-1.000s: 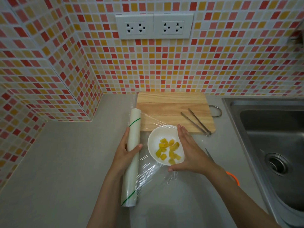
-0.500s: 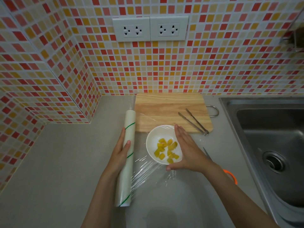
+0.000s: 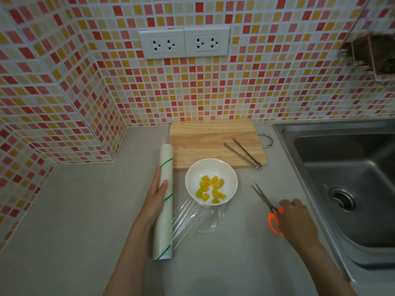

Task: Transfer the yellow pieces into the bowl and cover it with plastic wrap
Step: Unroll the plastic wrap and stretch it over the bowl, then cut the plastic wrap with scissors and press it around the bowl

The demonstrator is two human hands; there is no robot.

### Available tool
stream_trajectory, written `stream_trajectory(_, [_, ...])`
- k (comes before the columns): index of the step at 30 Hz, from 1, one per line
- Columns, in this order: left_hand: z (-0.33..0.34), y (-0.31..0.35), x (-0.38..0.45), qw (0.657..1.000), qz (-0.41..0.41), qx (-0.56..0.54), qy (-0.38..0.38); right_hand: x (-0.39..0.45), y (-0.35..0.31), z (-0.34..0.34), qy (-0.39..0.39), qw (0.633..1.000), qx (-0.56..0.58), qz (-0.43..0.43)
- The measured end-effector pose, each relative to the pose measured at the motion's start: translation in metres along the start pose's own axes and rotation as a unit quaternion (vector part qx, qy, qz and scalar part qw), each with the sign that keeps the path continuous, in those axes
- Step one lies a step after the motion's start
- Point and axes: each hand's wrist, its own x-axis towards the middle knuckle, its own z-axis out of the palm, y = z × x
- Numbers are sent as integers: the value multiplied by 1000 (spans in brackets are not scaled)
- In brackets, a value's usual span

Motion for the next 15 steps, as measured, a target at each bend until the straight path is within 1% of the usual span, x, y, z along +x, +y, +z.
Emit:
stream_trajectory(2, [0, 0, 0, 1000, -3, -5, -4, -6, 3, 4, -19, 1000, 9, 14])
stream_trajectory(4, [-1, 1, 0, 1000, -6, -11, -10, -12, 3, 6, -9, 1000, 6, 1])
stream_trajectory(7, [-4, 0, 1, 1000, -19, -12, -13, -14, 0, 4, -25, 999, -29, -6])
stream_trajectory(9, [-5, 0, 0, 1000, -19, -14, -16, -17, -2, 3, -34, 998, -54, 3])
stream_trajectory(11, [-6, 0, 1, 999, -23, -18, -17, -29, -2, 0, -32, 999, -40, 20])
stream_trajectory(12, [-6, 0, 0, 999, -25, -20, -18, -38, 2, -3, -29, 999, -16, 23])
stream_trajectory(13, [-7, -1, 0, 999, -27, -23, -19, -47, 7, -6, -32, 998, 36, 28])
stream_trajectory(14, [-8, -3, 1, 999, -28, -29, -20, -56, 12, -10, -52, 991, 114, 36])
stream_trajectory(15, [-9, -4, 2, 999, -29, -33, -25, -64, 16, -15, -92, 975, 199, 43])
